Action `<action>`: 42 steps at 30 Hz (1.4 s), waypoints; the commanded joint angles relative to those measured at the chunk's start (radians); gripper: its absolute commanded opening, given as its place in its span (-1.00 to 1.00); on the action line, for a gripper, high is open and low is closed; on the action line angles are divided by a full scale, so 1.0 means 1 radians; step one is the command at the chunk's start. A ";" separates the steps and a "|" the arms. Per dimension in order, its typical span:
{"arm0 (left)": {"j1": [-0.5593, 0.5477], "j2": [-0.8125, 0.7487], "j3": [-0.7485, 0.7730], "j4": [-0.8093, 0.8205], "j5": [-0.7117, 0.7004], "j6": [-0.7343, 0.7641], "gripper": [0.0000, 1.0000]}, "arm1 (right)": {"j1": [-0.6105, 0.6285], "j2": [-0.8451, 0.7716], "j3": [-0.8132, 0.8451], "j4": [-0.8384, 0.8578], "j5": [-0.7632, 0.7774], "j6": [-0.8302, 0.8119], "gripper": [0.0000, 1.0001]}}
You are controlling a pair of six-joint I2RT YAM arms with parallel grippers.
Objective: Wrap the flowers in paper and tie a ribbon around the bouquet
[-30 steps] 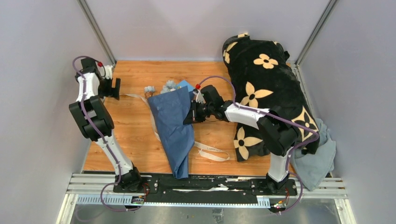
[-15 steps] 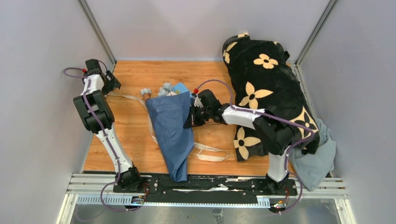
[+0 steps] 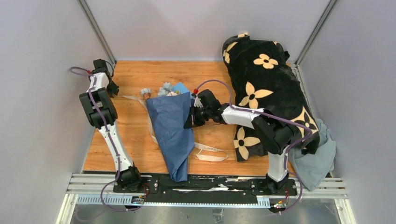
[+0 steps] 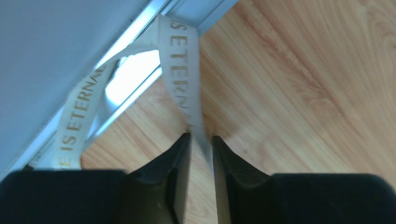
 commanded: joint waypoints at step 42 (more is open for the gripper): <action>-0.688 -0.467 -0.793 0.118 0.556 0.506 -1.00 | -0.023 -0.055 0.018 -0.179 0.068 -0.138 -0.43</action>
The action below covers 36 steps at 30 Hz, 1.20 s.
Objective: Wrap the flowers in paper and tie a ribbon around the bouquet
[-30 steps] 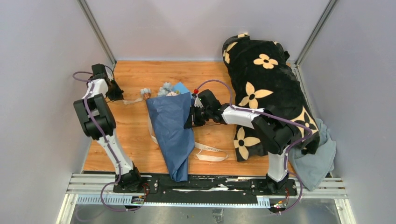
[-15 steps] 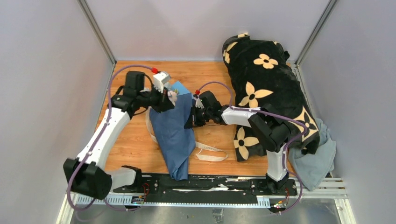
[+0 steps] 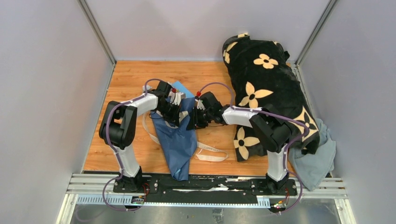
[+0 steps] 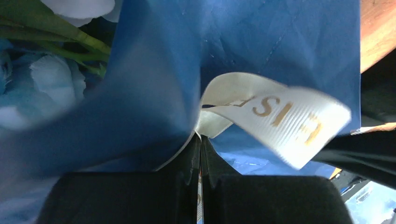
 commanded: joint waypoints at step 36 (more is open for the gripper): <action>-0.009 0.051 0.016 -0.028 -0.091 0.006 -1.00 | 0.348 -0.323 -0.234 -0.878 0.481 -1.933 0.22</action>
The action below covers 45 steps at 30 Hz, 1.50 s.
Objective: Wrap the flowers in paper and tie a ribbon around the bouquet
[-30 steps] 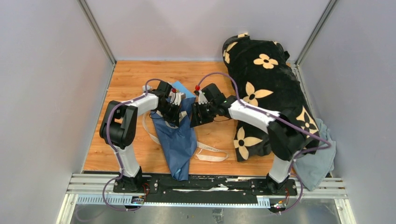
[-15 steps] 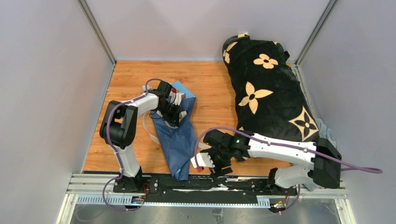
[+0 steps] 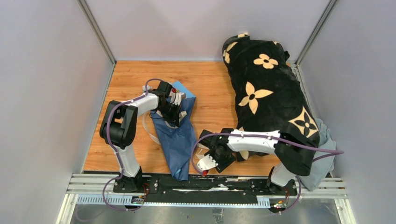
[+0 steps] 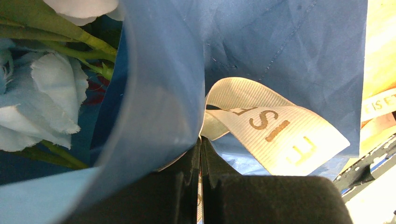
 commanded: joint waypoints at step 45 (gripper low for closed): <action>-0.033 0.009 0.145 -0.091 0.020 0.101 -1.00 | -0.223 0.014 0.025 1.686 -0.614 1.325 -1.00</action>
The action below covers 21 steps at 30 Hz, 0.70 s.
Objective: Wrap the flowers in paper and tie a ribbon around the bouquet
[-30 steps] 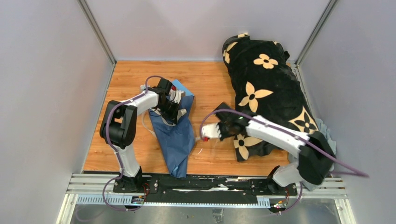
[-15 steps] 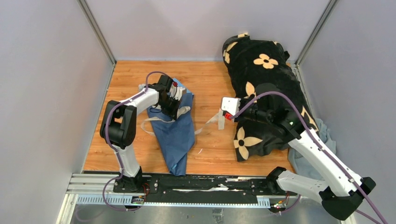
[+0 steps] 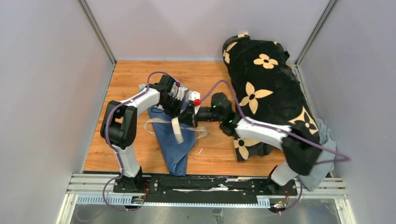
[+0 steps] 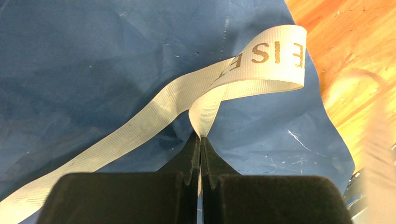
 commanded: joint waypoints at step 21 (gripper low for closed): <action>0.065 -0.531 -0.046 -0.084 0.307 0.197 -1.00 | -0.105 0.679 0.105 0.135 0.200 0.582 -1.00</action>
